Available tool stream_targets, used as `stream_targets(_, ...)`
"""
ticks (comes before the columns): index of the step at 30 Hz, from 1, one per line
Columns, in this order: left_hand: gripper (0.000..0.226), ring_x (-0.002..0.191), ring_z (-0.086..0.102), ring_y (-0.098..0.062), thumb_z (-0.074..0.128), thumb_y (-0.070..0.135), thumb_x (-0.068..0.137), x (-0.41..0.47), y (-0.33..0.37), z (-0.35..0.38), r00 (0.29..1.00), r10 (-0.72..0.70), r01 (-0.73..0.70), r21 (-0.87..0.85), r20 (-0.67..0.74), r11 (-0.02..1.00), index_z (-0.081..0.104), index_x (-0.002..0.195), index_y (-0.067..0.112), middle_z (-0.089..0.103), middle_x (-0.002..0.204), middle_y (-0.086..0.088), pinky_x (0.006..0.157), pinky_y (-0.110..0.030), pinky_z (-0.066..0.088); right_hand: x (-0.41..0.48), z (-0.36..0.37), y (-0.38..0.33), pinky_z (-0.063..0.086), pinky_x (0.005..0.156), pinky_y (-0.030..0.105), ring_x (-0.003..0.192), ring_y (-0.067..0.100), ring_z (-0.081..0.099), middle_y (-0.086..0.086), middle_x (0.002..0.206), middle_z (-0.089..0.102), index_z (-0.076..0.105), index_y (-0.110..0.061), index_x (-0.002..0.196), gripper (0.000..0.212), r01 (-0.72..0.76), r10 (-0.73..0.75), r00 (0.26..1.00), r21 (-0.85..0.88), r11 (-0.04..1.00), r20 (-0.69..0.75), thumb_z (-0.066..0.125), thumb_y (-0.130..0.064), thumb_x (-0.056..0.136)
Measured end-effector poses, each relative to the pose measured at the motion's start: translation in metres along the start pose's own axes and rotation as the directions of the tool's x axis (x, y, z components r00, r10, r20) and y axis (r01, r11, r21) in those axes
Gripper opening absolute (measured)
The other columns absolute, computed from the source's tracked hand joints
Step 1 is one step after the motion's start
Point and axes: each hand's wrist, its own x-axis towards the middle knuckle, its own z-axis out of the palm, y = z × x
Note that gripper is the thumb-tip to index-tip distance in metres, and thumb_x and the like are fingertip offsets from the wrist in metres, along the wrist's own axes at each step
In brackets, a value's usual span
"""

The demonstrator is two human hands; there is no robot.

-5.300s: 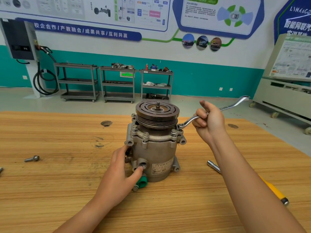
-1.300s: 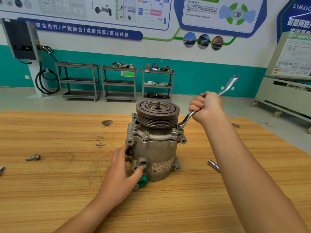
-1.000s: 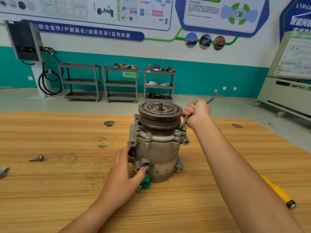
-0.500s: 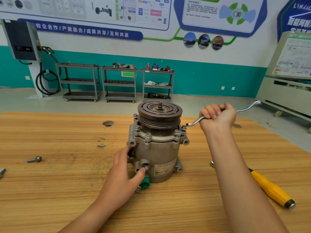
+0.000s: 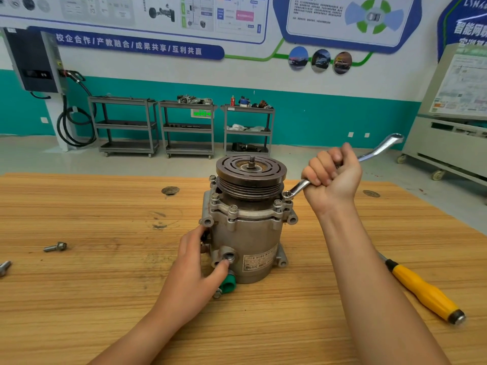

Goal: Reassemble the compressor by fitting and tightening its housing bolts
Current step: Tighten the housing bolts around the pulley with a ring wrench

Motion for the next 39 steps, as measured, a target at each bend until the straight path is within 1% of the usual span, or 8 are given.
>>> stream_targets(5,0.074,0.116,0.040,0.001,0.064,0.033,0.083,0.000,0.001,-0.001,1.000,-0.030,0.029,0.009,0.009,1.000,0.021,0.143,0.029,0.029,0.126,0.020,0.091,-0.019,0.034,0.008,0.004,-0.005,0.016,0.028,0.015,0.026,0.005,0.019,-0.007,0.034,0.024,0.041,-0.019,0.043,0.064,0.011,-0.009,1.000,-0.094,0.996,0.022,0.024,-0.035,0.102)
stream_targets(14,0.073,0.115,0.039,0.003,0.064,0.034,0.084,0.000,0.002,-0.001,0.999,-0.032,0.032,0.010,0.009,0.999,0.019,0.141,0.036,0.028,0.124,0.022,0.090,-0.017,0.034,0.020,-0.008,-0.004,0.016,0.027,0.016,0.023,0.005,0.022,-0.006,0.032,0.026,0.042,-0.015,0.044,0.062,-0.249,0.248,0.968,0.020,0.968,0.037,0.027,-0.031,0.102)
stream_targets(18,0.073,0.115,0.039,0.004,0.064,0.035,0.083,0.000,0.001,-0.001,1.000,-0.026,0.026,0.009,0.005,1.000,0.019,0.141,0.035,0.028,0.124,0.023,0.089,-0.017,0.035,0.030,-0.005,0.000,0.013,0.028,0.014,0.034,0.002,0.008,-0.005,0.030,0.028,0.041,-0.013,0.046,0.060,-0.402,0.399,0.915,0.050,0.914,0.067,0.028,-0.030,0.101)
stream_targets(21,0.073,0.114,0.039,0.004,0.064,0.035,0.083,0.000,0.001,-0.001,1.000,-0.021,0.021,0.011,0.002,1.000,0.019,0.141,0.035,0.028,0.123,0.023,0.088,-0.018,0.036,0.029,-0.005,0.002,0.014,0.028,0.013,0.030,0.003,0.010,-0.005,0.030,0.027,0.039,-0.013,0.046,0.058,-0.412,0.413,0.911,0.085,0.907,0.003,0.028,-0.029,0.102)
stream_targets(26,0.072,0.115,0.039,0.002,0.064,0.032,0.084,-0.002,0.002,-0.001,1.000,-0.020,0.020,0.008,0.003,1.000,0.022,0.142,0.032,0.029,0.125,0.021,0.089,-0.018,0.033,0.000,0.000,-0.004,0.016,0.028,0.017,0.026,0.007,0.018,-0.007,0.035,0.023,0.030,-0.017,0.058,0.043,-0.021,0.024,0.934,0.012,1.000,-0.356,0.028,-0.021,0.100)
stream_targets(32,0.070,0.115,0.038,0.001,0.064,0.031,0.085,-0.001,0.005,-0.001,1.000,-0.024,0.024,-0.012,0.008,1.000,0.021,0.140,0.034,0.029,0.125,0.020,0.093,-0.020,0.033,-0.051,0.021,0.023,0.035,0.041,0.019,0.036,0.011,0.029,-0.006,0.042,0.028,0.034,-0.016,0.062,0.041,0.411,-0.493,0.780,-0.279,0.868,-0.386,0.032,-0.026,0.102)
stream_targets(36,0.071,0.114,0.038,0.000,0.064,0.030,0.085,0.000,0.005,-0.001,1.000,-0.027,0.027,-0.011,0.004,1.000,0.023,0.142,0.029,0.029,0.124,0.019,0.093,-0.021,0.033,-0.075,0.028,0.042,0.052,0.066,0.027,0.044,0.011,0.042,-0.007,0.042,0.036,0.035,-0.015,0.064,0.042,0.481,-0.564,0.732,-0.296,0.825,-0.382,0.029,-0.028,0.103)
stream_targets(39,0.071,0.114,0.040,-0.002,0.064,0.030,0.084,0.000,0.003,0.000,0.999,-0.031,0.031,-0.018,0.009,0.999,0.023,0.141,0.030,0.030,0.124,0.019,0.093,-0.022,0.034,-0.081,0.032,0.029,0.049,0.063,0.027,0.043,0.012,0.042,-0.005,0.044,0.036,0.035,-0.014,0.064,0.041,0.458,-0.475,0.772,-0.149,0.877,-0.423,0.030,-0.027,0.103)
